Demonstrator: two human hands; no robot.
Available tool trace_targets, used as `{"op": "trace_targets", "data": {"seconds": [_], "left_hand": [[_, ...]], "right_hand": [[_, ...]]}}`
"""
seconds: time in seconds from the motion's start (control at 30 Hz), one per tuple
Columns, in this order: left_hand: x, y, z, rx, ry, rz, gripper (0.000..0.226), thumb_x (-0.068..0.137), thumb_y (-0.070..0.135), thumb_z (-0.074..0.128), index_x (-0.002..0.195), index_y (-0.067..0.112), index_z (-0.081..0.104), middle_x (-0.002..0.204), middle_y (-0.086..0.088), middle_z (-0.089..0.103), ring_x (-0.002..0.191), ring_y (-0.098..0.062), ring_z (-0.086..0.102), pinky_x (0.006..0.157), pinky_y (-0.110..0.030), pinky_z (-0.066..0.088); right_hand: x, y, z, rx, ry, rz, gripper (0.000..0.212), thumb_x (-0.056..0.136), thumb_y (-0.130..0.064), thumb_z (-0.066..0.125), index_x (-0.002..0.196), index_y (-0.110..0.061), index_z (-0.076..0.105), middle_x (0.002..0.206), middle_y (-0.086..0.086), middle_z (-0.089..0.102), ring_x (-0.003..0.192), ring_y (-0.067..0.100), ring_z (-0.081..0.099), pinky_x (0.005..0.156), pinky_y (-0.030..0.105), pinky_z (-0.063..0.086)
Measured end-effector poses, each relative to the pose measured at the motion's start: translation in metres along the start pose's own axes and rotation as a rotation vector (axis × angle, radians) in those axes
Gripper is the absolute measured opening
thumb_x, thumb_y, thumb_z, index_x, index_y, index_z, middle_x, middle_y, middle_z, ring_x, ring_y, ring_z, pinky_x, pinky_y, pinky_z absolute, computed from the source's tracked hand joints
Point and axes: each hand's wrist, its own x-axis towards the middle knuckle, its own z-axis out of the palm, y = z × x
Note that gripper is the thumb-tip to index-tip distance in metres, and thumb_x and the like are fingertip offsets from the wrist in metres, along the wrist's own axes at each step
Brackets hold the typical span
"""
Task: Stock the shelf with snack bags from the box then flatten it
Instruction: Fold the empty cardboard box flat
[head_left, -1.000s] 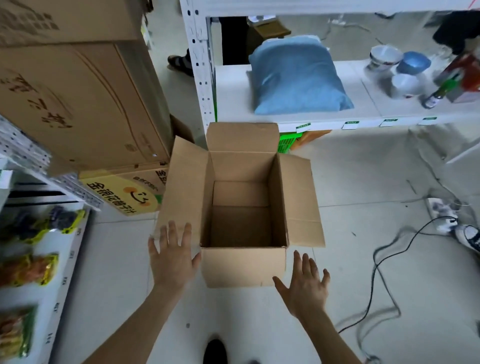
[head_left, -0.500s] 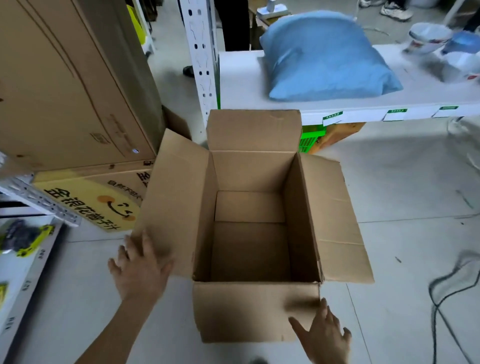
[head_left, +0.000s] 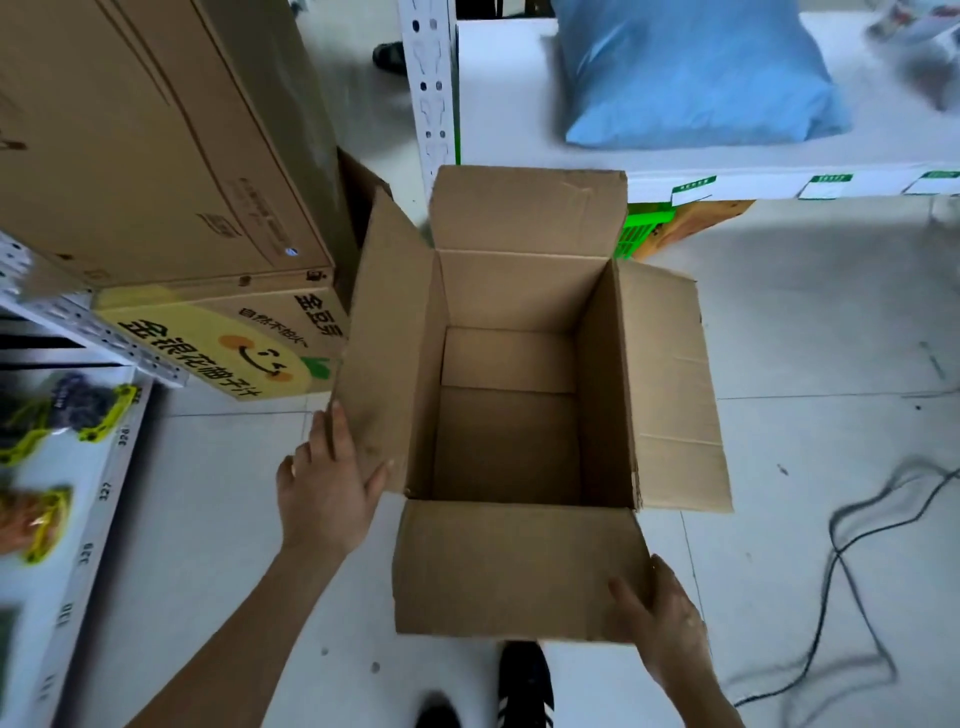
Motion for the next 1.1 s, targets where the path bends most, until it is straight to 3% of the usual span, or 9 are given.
{"op": "trace_targets", "data": {"seconds": [0.13,0.27,0.5,0.6,0.73,0.9,1.0,1.1], "left_hand": [[-0.002,0.009,-0.019,-0.047,-0.009,0.004,0.084,0.091,0.064,0.032,0.149,0.003,0.030,0.143,-0.019,0.050,0.116,-0.036,0.059,0.093,-0.051,0.050],[0.009,0.017,-0.026,-0.082,-0.007,0.024,0.088,0.088,0.069,0.024,0.146,0.003,0.037,0.141,-0.017,0.053,0.118,-0.033,0.059,0.094,-0.052,0.050],[0.036,0.053,-0.028,-0.065,-0.020,0.055,0.082,0.091,0.063,0.023,0.153,0.010,0.024,0.149,-0.008,0.047,0.132,-0.026,0.049,0.110,-0.050,0.038],[0.036,0.077,-0.024,-0.057,-0.055,0.107,0.087,0.088,0.065,0.012,0.155,0.011,0.017,0.153,-0.005,0.042,0.135,-0.023,0.046,0.114,-0.047,0.033],[0.028,0.098,-0.009,-0.114,-0.058,0.107,0.083,0.092,0.065,0.020,0.151,0.008,0.031,0.146,-0.008,0.050,0.126,-0.025,0.056,0.103,-0.049,0.044],[0.019,0.120,0.021,-0.101,-0.151,0.188,0.082,0.093,0.069,0.021,0.149,0.011,0.037,0.144,-0.008,0.053,0.133,-0.032,0.049,0.104,-0.056,0.042],[0.025,0.126,0.041,-0.070,-0.221,0.137,0.082,0.091,0.069,0.023,0.147,0.012,0.042,0.141,-0.010,0.055,0.129,-0.036,0.051,0.101,-0.059,0.044],[0.034,0.128,0.055,-0.060,-0.269,0.075,0.091,0.087,0.076,0.006,0.149,0.019,0.039,0.146,-0.012,0.050,0.134,-0.039,0.045,0.107,-0.060,0.037]], "right_hand": [[-0.009,-0.028,-0.027,0.195,0.055,-0.038,0.094,0.078,-0.070,0.048,0.152,-0.014,0.030,0.150,0.011,0.045,0.138,0.032,0.041,0.116,0.049,0.028],[0.007,-0.067,-0.042,0.263,0.071,-0.154,0.095,0.080,-0.069,0.053,0.156,-0.023,0.020,0.155,0.009,0.039,0.141,0.031,0.037,0.115,0.045,0.030],[0.057,-0.098,-0.033,0.036,0.059,-0.262,0.107,0.073,-0.078,0.038,0.157,-0.019,0.009,0.163,0.002,0.021,0.149,0.024,0.023,0.119,0.046,0.023],[0.074,-0.091,-0.028,-0.082,0.036,-0.267,0.110,0.071,-0.082,0.031,0.157,-0.019,0.005,0.164,0.000,0.015,0.150,0.022,0.018,0.119,0.049,0.022],[0.091,-0.077,-0.023,-0.140,-0.007,-0.225,0.115,0.069,-0.085,0.028,0.157,-0.017,0.001,0.165,-0.001,0.011,0.151,0.019,0.015,0.121,0.048,0.017],[0.100,-0.057,-0.023,-0.183,-0.024,-0.196,0.112,0.072,-0.085,0.029,0.157,-0.019,0.002,0.164,-0.001,0.016,0.151,0.018,0.013,0.121,0.048,0.013],[0.103,-0.043,-0.026,-0.273,0.027,-0.250,0.106,0.075,-0.084,0.031,0.157,-0.023,0.000,0.164,-0.004,0.014,0.151,0.016,0.013,0.121,0.048,0.016],[0.107,-0.032,-0.029,-0.398,0.045,-0.269,0.101,0.080,-0.081,0.028,0.156,-0.025,-0.007,0.165,-0.009,-0.001,0.152,0.013,0.002,0.121,0.045,0.010]]}}
